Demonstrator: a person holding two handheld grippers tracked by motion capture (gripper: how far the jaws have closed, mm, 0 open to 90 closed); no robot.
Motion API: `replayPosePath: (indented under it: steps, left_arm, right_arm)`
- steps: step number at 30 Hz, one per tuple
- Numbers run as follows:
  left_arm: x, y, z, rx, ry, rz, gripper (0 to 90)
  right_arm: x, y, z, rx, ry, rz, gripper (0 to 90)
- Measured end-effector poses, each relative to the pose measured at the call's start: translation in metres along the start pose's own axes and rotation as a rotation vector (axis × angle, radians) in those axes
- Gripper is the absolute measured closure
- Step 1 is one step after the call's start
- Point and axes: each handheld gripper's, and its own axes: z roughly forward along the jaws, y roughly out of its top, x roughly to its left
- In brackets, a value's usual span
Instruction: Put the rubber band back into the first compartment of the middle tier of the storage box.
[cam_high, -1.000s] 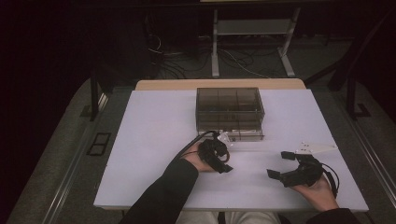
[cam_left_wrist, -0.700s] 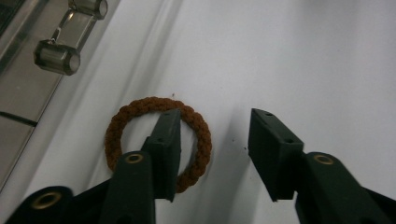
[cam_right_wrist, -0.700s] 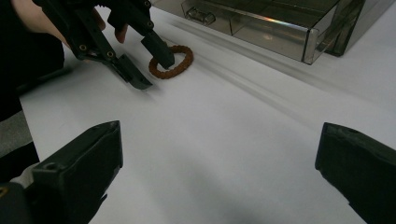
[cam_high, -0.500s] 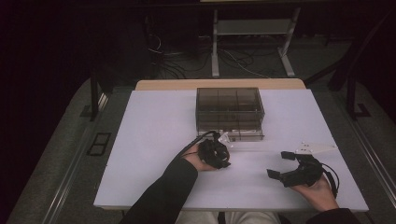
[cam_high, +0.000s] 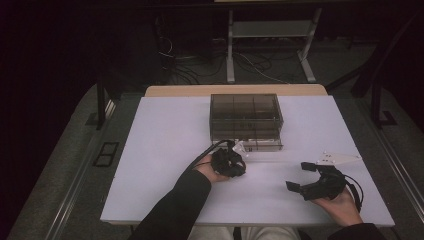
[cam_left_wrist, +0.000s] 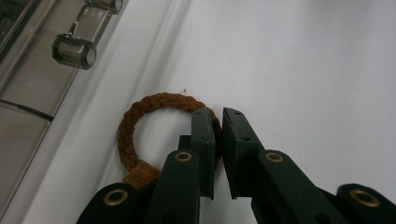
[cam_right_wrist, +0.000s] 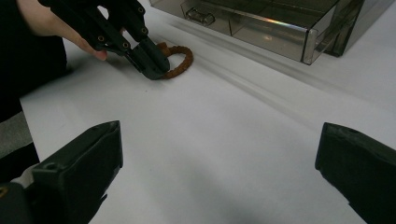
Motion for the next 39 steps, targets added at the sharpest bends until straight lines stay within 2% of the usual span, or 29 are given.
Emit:
replayPosePath:
  steps: [5,11,13,19,24,39]
  left_arm:
    - [0.002,-0.003,0.000,-0.023,-0.019,-0.029,84.7]
    - [0.004,-0.004,-0.002,-0.022,-0.041,-0.040,85.6]
    - [0.005,-0.004,-0.003,-0.032,-0.054,-0.057,85.6]
    - [0.002,-0.002,-0.010,-0.048,-0.078,-0.046,85.7]
    - [0.001,-0.002,-0.020,-0.081,-0.115,-0.077,85.8]
    - [0.003,-0.001,-0.039,-0.118,-0.137,-0.092,85.7]
  right_arm:
    - [0.000,0.000,0.000,0.001,0.000,0.000,0.2]
    - [0.000,0.000,0.000,0.001,0.000,0.001,0.2]
    - [0.000,0.000,0.000,0.001,0.000,0.002,0.2]
    - [0.000,0.000,0.000,0.001,0.000,0.005,0.2]
    - [0.000,0.000,0.000,0.001,0.000,0.006,0.2]
    - [0.000,-0.001,0.000,0.002,0.000,0.006,0.2]
